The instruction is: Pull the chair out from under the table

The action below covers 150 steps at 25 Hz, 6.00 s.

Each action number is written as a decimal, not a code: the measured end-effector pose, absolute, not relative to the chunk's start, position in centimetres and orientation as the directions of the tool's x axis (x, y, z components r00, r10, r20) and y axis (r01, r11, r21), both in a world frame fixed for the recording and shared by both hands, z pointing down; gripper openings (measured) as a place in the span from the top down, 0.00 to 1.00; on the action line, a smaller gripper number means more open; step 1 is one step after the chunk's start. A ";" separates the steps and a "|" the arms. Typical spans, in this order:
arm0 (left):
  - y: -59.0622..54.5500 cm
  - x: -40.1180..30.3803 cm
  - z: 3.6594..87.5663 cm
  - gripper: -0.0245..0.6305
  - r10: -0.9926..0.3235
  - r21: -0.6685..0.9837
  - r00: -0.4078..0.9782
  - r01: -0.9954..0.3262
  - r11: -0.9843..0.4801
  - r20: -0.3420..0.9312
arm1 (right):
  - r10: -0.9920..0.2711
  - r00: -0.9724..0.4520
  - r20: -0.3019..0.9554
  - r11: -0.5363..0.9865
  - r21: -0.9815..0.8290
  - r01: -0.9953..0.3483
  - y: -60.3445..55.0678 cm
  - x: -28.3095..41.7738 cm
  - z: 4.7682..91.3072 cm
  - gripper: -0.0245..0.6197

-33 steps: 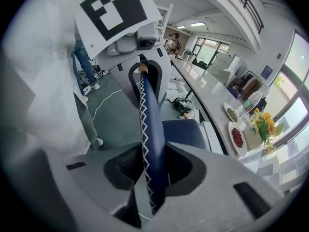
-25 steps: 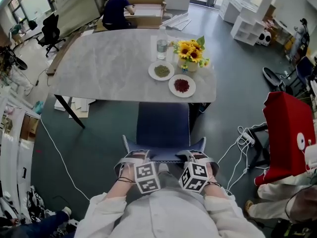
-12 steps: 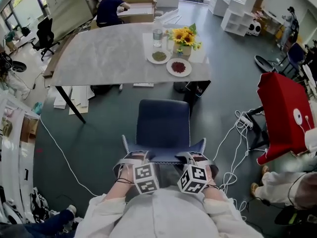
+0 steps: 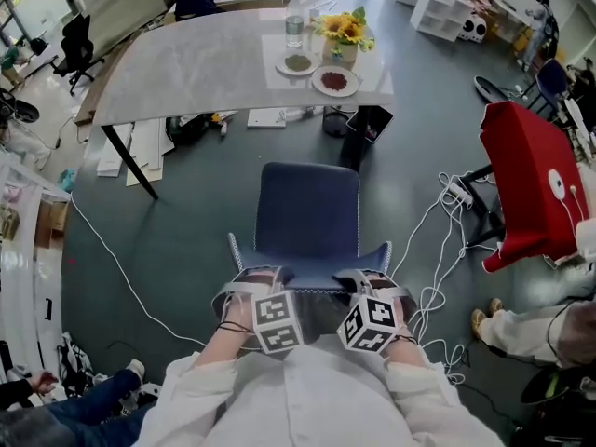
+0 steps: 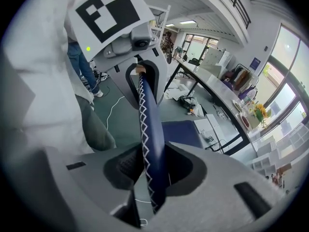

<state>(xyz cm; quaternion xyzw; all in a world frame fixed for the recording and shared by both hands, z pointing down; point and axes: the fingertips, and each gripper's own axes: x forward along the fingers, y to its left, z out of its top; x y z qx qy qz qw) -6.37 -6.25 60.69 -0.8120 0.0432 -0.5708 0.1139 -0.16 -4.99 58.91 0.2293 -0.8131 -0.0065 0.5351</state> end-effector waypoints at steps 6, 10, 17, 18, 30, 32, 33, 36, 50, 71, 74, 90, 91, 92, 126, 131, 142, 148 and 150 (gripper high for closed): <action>-3.6 -7.0 60.7 0.78 -0.172 -0.206 0.337 0.067 -0.976 0.926 | -0.358 -0.322 0.876 0.899 0.230 -0.373 -2.4 -0.8 58.9 0.81; -2.2 -6.8 60.6 0.78 -0.156 -0.187 0.340 0.061 -0.980 0.928 | -0.347 -0.322 0.881 0.903 0.221 -0.368 -1.1 -0.6 58.9 0.81; -0.2 -7.0 60.8 0.78 -0.143 -0.166 0.328 0.044 -0.985 0.934 | -0.350 -0.328 0.878 0.908 0.232 -0.350 0.6 -0.7 59.2 0.81; 0.2 -7.0 60.9 0.78 -0.143 -0.165 0.326 0.041 -0.986 0.934 | -0.351 -0.328 0.877 0.908 0.233 -0.348 1.0 -0.7 59.3 0.81; 7.3 -7.1 61.5 0.78 -0.162 -0.161 0.306 -0.029 -0.987 0.938 | -0.346 -0.342 0.874 0.920 0.243 -0.309 8.1 -0.8 59.8 0.81; 8.7 -7.2 61.3 0.78 -0.160 -0.157 0.307 -0.035 -0.987 0.938 | -0.345 -0.348 0.872 0.921 0.244 -0.303 9.5 -0.9 59.6 0.81; 9.5 -7.2 61.2 0.78 -0.159 -0.154 0.307 -0.038 -0.987 0.938 | -0.345 -0.350 0.871 0.922 0.244 -0.300 10.3 -1.0 59.5 0.81; 12.1 -7.4 60.9 0.78 -0.162 -0.154 0.304 -0.052 -0.987 0.939 | -0.342 -0.355 0.870 0.926 0.246 -0.287 12.7 -1.2 59.2 0.81; 25.5 -8.8 60.8 0.77 -0.183 -0.161 0.297 -0.098 -0.982 0.937 | -0.312 -0.365 0.877 0.941 0.232 -0.248 26.0 -2.6 59.2 0.81; 39.3 -8.5 60.7 0.77 -0.105 -0.080 0.281 -0.098 -0.992 0.954 | -0.207 -0.376 0.903 0.964 0.123 -0.235 39.8 -2.3 59.0 0.81; 39.5 -8.6 60.6 0.77 -0.097 -0.071 0.285 -0.097 -0.993 0.954 | -0.195 -0.380 0.904 0.967 0.113 -0.227 39.9 -2.4 59.0 0.81; 40.2 -8.5 60.5 0.72 -0.004 0.039 0.345 -0.118 -0.992 0.939 | -0.192 -0.447 0.874 0.967 0.090 -0.239 40.2 -2.8 59.1 0.77; 40.4 -8.3 60.2 0.70 0.012 0.058 0.352 -0.120 -0.991 0.936 | -0.192 -0.454 0.870 0.966 0.087 -0.243 40.3 -2.9 59.0 0.77; 40.6 -8.2 60.0 0.66 0.027 0.073 0.356 -0.115 -0.991 0.934 | -0.192 -0.465 0.864 0.965 0.080 -0.250 40.4 -2.9 58.7 0.76; 36.0 -2.1 47.2 0.94 -0.340 0.096 0.769 -0.459 -0.883 0.540 | -0.377 -0.721 0.581 0.899 0.043 -0.436 36.2 0.0 43.9 0.96; 36.2 -1.6 47.8 0.94 -0.342 0.083 0.754 -0.462 -0.883 0.561 | -0.413 -0.705 0.577 0.889 0.088 -0.449 35.7 0.7 43.0 0.96; 36.0 -1.2 47.6 0.94 -0.353 0.105 0.753 -0.484 -0.869 0.555 | -0.454 -0.673 0.584 0.869 0.121 -0.481 35.3 2.0 43.1 0.96; 36.0 -1.1 47.0 0.94 -0.364 0.137 0.750 -0.512 -0.848 0.552 | -0.493 -0.690 0.530 0.840 0.082 -0.537 35.4 1.3 42.5 0.96; 35.7 -1.3 47.0 0.94 -0.375 0.128 0.741 -0.523 -0.843 0.558 | -0.497 -0.693 0.523 0.836 0.073 -0.544 35.5 1.0 42.6 0.96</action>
